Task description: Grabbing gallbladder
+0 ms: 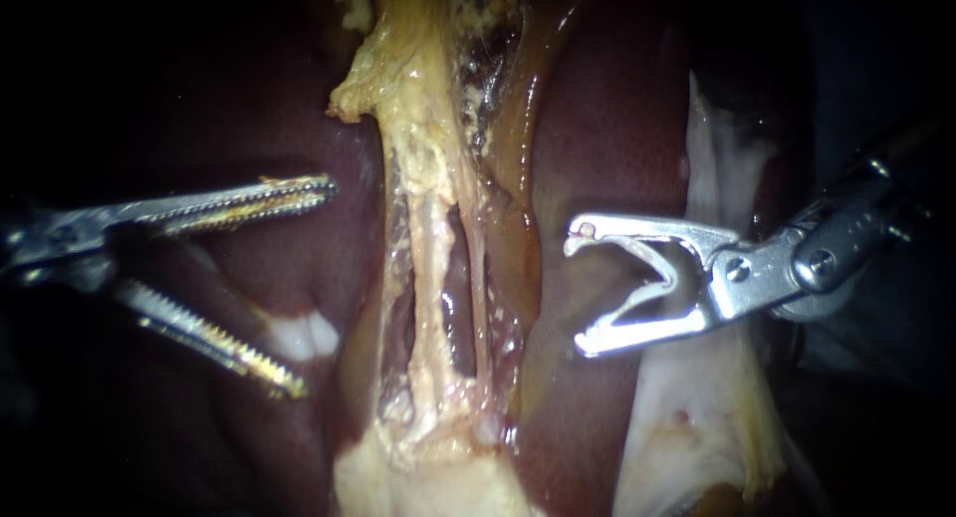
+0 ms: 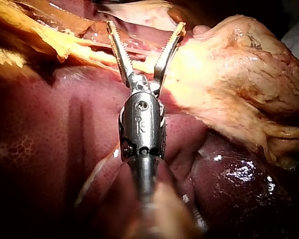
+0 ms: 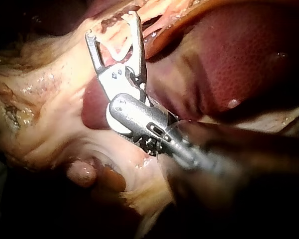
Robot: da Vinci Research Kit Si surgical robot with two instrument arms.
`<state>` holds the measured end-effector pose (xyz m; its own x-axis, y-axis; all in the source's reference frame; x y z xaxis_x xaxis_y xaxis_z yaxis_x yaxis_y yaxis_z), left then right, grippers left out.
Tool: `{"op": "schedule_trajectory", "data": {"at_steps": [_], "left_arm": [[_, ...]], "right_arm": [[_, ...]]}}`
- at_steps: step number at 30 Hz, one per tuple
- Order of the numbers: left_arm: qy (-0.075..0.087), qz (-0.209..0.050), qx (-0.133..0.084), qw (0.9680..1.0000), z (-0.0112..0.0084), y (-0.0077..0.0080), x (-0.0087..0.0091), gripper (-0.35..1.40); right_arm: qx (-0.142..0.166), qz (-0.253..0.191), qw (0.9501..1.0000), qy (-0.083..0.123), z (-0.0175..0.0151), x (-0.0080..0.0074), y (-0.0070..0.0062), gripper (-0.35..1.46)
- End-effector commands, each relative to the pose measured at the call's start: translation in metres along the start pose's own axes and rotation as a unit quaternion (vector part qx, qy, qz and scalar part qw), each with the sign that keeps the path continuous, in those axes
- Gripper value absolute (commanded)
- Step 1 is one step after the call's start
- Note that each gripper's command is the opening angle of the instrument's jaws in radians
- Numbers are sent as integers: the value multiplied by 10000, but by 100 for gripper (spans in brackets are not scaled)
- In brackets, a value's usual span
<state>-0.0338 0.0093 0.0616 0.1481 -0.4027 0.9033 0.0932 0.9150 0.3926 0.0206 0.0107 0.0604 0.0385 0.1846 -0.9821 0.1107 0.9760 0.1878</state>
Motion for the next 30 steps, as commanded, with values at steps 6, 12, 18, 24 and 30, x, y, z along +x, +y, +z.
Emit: {"op": "schedule_trajectory", "data": {"at_steps": [6,12,18,24,30], "left_arm": [[-35,-461,-379,9982,-10,6,-3,101],[-29,-930,-1002,9906,-27,41,-9,101],[-45,-1362,-1374,9811,-19,68,-7,88],[-93,-1725,-1594,9720,12,86,3,81],[-150,-2030,-1804,9623,29,101,18,71]], "right_arm": [[2,-1,10000,0,0,0,0,60],[-3,-1,10000,-2,2,0,0,60],[-10,-6,10000,-6,4,-3,1,60],[-11,-6,10000,-7,4,-4,1,60],[-8,-7,10000,-5,3,-4,0,60]]}}
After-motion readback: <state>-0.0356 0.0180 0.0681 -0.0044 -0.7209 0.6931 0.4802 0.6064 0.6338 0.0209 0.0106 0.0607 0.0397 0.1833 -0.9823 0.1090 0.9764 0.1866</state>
